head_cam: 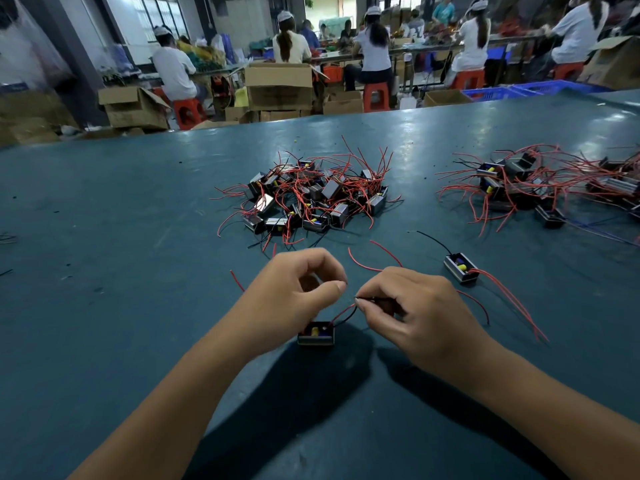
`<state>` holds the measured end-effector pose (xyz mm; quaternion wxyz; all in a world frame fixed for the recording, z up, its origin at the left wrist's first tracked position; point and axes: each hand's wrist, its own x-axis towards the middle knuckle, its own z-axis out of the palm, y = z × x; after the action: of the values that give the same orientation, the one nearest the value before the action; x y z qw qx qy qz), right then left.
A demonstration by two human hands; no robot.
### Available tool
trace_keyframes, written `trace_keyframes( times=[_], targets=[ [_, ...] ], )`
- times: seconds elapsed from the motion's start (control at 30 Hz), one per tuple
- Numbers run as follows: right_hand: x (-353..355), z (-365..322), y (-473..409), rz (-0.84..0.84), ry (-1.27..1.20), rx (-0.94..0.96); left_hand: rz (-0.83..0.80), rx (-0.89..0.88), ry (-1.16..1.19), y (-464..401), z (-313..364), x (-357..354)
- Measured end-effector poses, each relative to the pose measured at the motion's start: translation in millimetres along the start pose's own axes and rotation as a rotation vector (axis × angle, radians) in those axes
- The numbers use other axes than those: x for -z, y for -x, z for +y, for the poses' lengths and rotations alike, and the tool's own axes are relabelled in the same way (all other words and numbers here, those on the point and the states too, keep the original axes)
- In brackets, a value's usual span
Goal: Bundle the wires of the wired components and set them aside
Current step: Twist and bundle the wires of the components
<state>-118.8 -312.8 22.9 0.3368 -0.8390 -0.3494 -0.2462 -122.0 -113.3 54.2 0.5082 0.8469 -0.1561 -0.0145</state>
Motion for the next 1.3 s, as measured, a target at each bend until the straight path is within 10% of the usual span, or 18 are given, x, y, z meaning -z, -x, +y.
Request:
trace_keyframes(
  times=[0.37, 0.9, 1.3],
  targets=[
    [0.0, 2.8, 0.7, 0.037, -0.204, -0.125, 0.042, -0.550, -0.387, -5.2, -14.2, 13.0],
    [0.1, -0.6, 0.4, 0.019, -0.194, -0.086, 0.077, -0.620, -0.464, -7.7, -12.3, 5.8],
    [0.4, -2.8, 1.7, 0.024, -0.100, -0.066, -0.018, 0.011, 0.072, -0.6, -6.5, -6.4]
  ],
)
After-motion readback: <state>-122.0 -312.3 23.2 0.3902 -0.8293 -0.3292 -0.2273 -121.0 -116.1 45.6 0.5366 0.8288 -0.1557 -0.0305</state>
